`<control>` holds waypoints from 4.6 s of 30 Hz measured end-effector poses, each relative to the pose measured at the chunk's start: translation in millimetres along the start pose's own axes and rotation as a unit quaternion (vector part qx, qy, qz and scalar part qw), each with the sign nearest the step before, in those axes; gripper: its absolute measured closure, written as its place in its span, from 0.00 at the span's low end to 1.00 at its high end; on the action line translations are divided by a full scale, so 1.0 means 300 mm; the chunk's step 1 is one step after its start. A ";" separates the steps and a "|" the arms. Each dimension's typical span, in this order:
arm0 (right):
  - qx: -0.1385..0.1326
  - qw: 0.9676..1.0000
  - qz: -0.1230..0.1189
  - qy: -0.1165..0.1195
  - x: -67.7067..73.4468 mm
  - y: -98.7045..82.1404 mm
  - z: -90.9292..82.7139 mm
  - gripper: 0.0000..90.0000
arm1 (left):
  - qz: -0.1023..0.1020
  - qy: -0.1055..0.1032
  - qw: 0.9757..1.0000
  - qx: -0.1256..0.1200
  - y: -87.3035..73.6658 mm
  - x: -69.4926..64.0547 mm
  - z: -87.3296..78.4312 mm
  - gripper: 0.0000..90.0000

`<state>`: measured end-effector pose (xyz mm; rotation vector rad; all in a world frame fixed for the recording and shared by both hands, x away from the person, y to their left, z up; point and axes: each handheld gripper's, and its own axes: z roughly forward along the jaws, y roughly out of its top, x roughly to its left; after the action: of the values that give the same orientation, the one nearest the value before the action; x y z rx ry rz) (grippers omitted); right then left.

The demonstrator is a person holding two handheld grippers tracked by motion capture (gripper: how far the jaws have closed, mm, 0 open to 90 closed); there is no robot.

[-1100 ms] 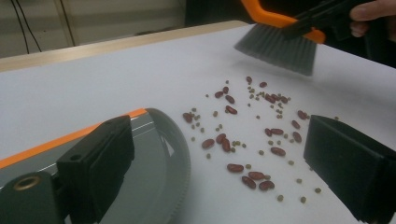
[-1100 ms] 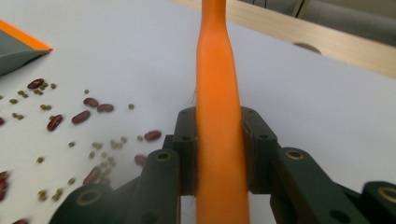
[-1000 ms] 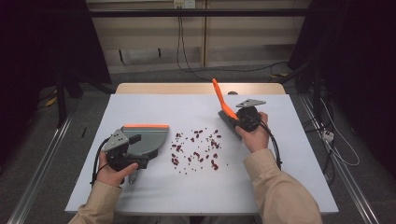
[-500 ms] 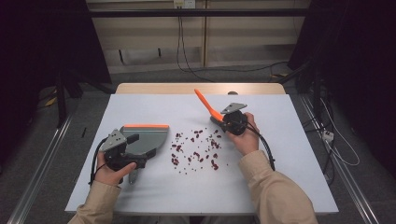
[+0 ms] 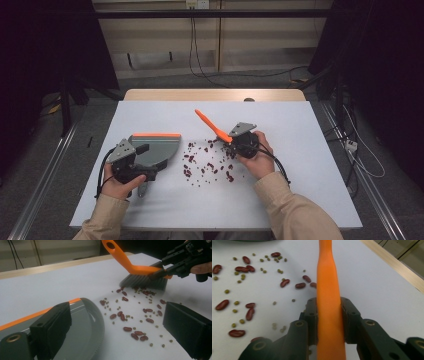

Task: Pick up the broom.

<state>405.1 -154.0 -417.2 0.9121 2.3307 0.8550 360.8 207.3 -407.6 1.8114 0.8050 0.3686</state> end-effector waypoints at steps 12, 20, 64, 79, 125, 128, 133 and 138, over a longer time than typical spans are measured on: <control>-0.004 0.999 -0.013 0.031 0.059 -0.008 -0.043 0.79 | 0.003 -0.006 1.000 0.005 -0.004 -0.006 0.001 0.09; -0.012 0.999 -0.008 0.043 0.082 -0.010 -0.057 0.79 | 0.009 -0.013 1.000 0.013 -0.011 -0.019 0.007 0.08; -0.036 0.990 -0.068 0.114 0.045 0.072 0.053 0.79 | -0.001 -0.003 1.000 0.016 -0.024 -0.002 -0.003 0.08; -0.071 0.990 -0.028 0.119 0.022 0.082 0.009 0.79 | 0.001 -0.004 1.000 0.020 -0.022 -0.005 -0.003 0.08; -0.054 0.981 -0.079 0.167 0.102 0.120 0.032 0.79 | 0.000 0.001 1.000 0.018 -0.021 0.000 -0.011 0.08; -0.074 0.984 -0.040 0.157 0.086 0.125 0.013 0.79 | 0.002 0.002 1.000 0.018 -0.020 0.001 -0.012 0.08; -0.096 0.984 0.055 0.138 0.086 0.119 -0.014 0.79 | 0.000 0.000 1.000 0.018 -0.021 0.000 -0.011 0.08; -0.107 0.977 0.135 0.123 0.109 0.101 -0.021 0.79 | 0.001 0.000 1.000 0.020 -0.023 -0.004 -0.010 0.08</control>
<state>392.3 -114.8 -398.5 1.0967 2.2863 1.3721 355.9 210.0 -412.5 1.8490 0.8161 0.3569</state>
